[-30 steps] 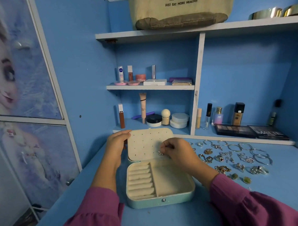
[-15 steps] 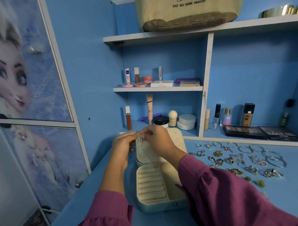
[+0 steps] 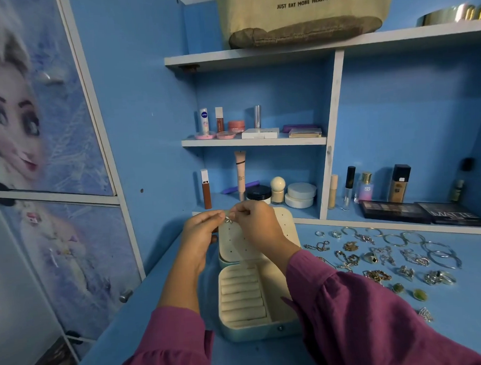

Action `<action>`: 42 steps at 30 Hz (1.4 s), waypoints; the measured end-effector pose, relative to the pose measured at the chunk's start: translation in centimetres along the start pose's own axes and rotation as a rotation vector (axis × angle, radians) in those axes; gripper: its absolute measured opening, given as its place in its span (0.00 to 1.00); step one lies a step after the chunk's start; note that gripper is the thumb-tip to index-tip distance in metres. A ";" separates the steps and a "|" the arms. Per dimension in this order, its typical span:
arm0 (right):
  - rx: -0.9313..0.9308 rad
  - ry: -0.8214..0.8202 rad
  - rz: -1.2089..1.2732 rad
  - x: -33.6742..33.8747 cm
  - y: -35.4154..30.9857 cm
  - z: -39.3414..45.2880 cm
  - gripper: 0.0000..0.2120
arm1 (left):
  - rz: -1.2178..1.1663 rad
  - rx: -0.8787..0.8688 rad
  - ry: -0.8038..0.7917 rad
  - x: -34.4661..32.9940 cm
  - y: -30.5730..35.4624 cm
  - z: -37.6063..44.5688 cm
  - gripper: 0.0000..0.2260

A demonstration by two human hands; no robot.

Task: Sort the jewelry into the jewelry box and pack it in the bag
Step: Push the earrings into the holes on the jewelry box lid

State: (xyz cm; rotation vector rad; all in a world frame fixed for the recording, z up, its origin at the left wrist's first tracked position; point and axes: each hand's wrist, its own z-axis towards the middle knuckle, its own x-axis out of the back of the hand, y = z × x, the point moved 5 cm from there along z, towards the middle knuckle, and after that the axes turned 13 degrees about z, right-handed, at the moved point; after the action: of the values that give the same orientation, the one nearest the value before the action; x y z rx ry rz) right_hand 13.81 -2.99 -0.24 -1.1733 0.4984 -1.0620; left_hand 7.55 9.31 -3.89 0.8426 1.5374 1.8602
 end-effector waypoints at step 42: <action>-0.343 -0.323 -0.721 10.8 0.5 -6.4 0.10 | 0.357 -0.212 0.143 -0.8 2.5 -1.2 0.02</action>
State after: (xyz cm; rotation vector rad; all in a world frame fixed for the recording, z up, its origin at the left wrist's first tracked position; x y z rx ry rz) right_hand 13.87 -15.54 -0.84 -1.8693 -0.0208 -1.3844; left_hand 7.03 7.52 -1.68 0.9484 1.3019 2.3387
